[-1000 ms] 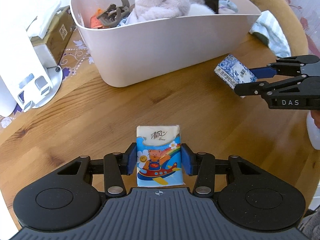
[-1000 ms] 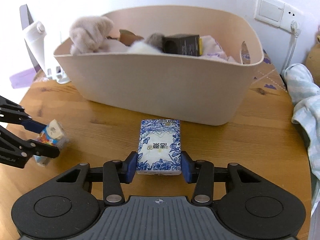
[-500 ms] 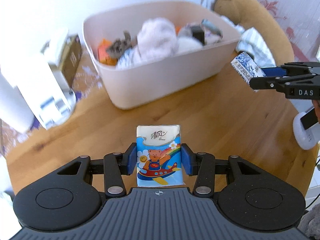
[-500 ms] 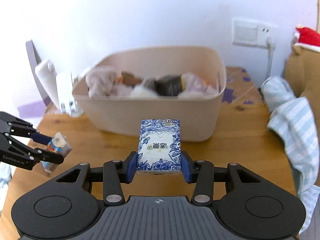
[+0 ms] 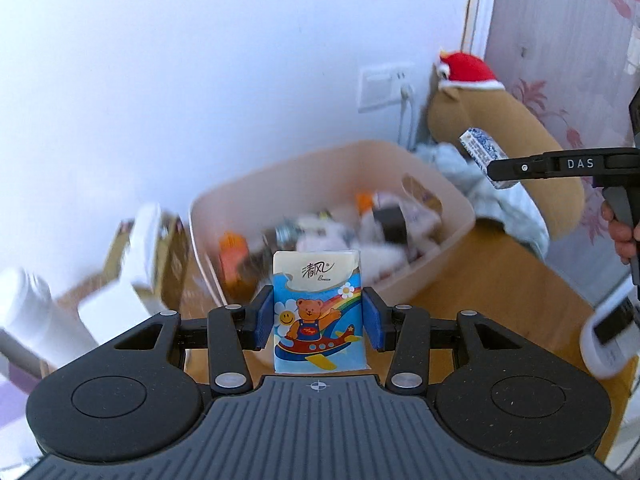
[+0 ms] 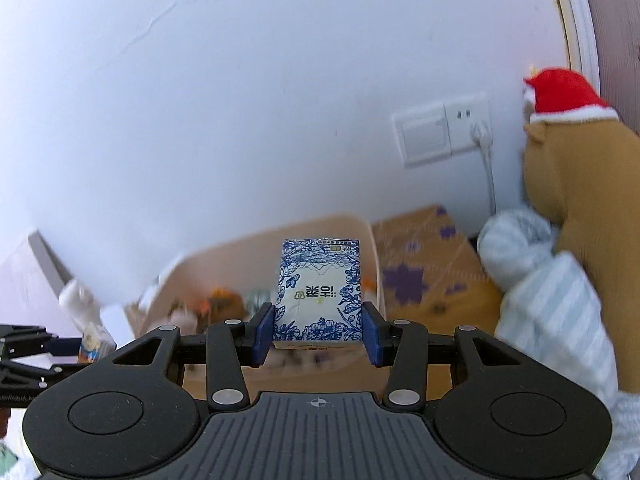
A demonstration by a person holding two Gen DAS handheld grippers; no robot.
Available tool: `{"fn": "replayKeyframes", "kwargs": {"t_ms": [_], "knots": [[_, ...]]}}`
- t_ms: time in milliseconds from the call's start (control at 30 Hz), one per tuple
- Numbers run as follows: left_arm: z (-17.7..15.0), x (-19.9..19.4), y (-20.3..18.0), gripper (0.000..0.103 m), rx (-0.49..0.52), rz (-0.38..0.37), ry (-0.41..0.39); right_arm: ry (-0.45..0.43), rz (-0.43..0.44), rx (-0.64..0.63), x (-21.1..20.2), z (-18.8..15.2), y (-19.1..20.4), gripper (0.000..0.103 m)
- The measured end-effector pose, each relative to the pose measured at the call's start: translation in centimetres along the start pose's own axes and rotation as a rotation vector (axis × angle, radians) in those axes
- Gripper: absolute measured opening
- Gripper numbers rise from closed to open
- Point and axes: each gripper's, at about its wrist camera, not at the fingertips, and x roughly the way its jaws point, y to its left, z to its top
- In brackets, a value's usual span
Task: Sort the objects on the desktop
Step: 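Carry both tissue packs over the basket and open both tools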
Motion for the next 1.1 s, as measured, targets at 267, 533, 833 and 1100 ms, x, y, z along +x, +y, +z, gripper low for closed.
{"fn": "replayKeyframes", "kwargs": {"t_ms": [267, 533, 833, 1100], "knots": [[4.6, 2.7, 0.3, 0.046, -0.057, 0.041, -0.022, -0.044, 0.007, -0.072, 1.9, 3.4, 1.0, 0.043], [6.3, 7.1, -0.6, 0.046, -0.122, 0.117, 0.019, 0.0, 0.036, -0.142, 5.2, 4.3, 2.1, 0.043], [6.1, 10.9, -1.5, 0.046, -0.141, 0.193, 0.054, 0.113, 0.067, -0.177, 8.5, 3.6, 2.8, 0.044], [5.6, 12.2, -1.3, 0.065, -0.124, 0.227, 0.117, 0.193, 0.06, -0.12, 10.0, 2.8, 2.4, 0.058]]}}
